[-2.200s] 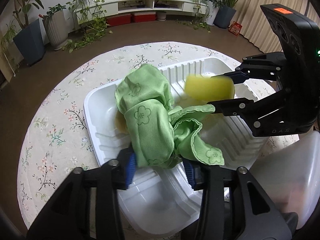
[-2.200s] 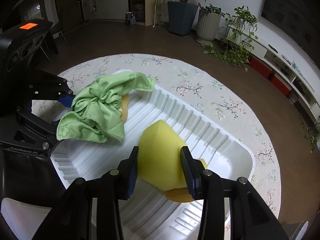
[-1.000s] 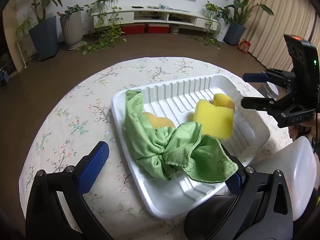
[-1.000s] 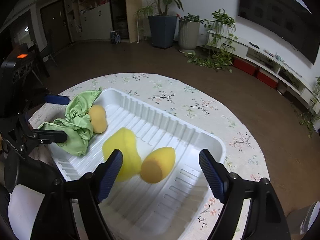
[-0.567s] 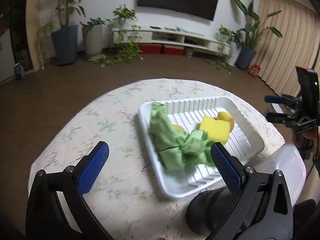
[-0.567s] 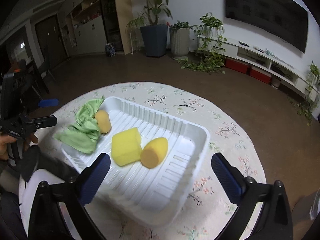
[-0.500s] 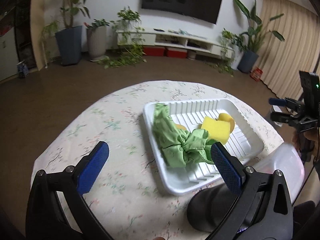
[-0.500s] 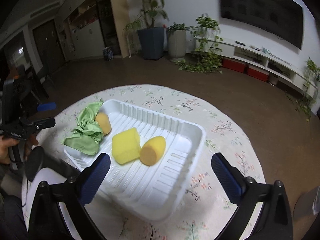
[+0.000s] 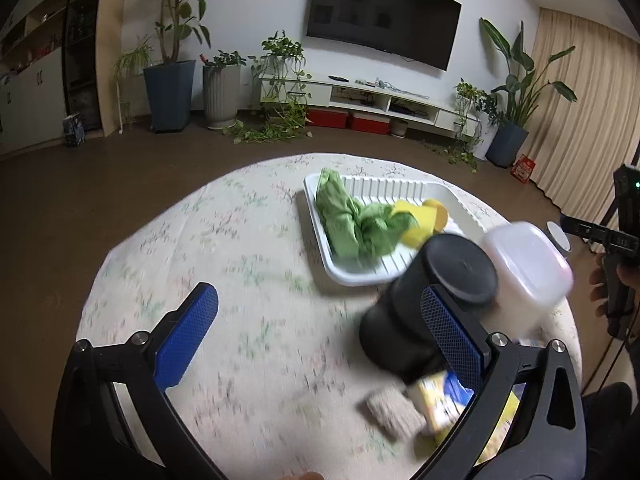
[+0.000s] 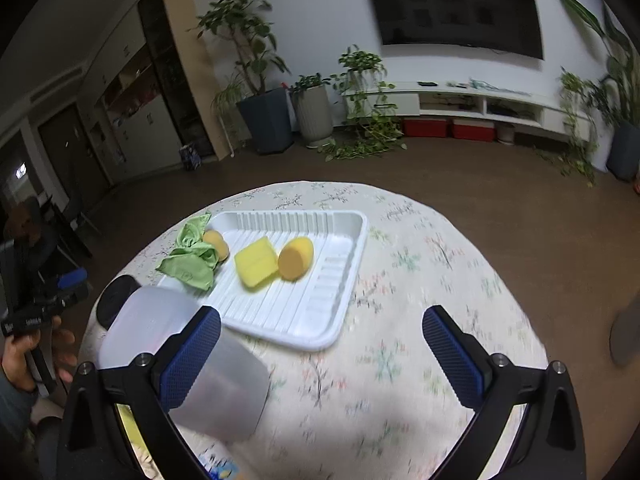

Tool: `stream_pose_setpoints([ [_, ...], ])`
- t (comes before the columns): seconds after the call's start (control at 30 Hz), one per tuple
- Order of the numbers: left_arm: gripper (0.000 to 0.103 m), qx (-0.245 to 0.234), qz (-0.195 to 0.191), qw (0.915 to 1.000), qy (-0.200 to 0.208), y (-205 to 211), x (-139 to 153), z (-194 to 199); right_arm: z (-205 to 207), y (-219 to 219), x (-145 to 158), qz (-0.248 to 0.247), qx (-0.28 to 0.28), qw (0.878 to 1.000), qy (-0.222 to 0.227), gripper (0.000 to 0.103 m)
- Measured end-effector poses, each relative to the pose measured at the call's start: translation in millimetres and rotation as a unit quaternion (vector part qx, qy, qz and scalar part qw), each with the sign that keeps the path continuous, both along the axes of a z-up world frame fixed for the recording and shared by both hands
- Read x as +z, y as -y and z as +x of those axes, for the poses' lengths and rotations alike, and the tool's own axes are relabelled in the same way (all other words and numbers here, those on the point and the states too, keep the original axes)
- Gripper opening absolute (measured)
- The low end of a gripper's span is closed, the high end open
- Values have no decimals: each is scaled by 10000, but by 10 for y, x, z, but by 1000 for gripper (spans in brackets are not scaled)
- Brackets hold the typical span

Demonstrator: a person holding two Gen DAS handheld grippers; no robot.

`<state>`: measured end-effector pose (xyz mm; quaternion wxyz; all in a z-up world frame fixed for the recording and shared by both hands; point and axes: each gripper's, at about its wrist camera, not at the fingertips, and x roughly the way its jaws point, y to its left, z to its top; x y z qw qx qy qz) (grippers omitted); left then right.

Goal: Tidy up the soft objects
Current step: 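Withdraw both open tools from the tray back toward the remaining pile, then grasp the cream coiled sponge with the left tool while the right tool grasps the white knitted scrubber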

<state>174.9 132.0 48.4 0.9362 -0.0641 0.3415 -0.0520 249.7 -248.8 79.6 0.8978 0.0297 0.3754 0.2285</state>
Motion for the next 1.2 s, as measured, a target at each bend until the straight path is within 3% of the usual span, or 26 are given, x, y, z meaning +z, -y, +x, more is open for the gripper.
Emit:
stream_pose_setpoints([
  [0.27,103,39,-117,9997,202,187,-32,-679,-718,164,-86,173,-408,9990,-60,103],
  [0.7,103,-553,-375,9977,-88,871,-388,-1443,-1724,-176,-347,-110,-43,9999,-115,103],
  [0.9,103,-357,-795,9959,-257,939,-503,-1643,-2064,-339,-507,-97,167,9997,-130,103],
  [1.07,103,-111,-697,9944,-789,971,-574,-1594,-2214,-479,-515,-102,320,9994,-111,103],
  [1.13,103,-133,-817,9937,-756,961,-567,-1584,-2239,-536,-519,-155,286,9994,-152,103],
  [1.2,103,-184,-647,9951,-720,1012,-560,-1572,-2244,-552,-532,-155,197,9995,-215,103],
])
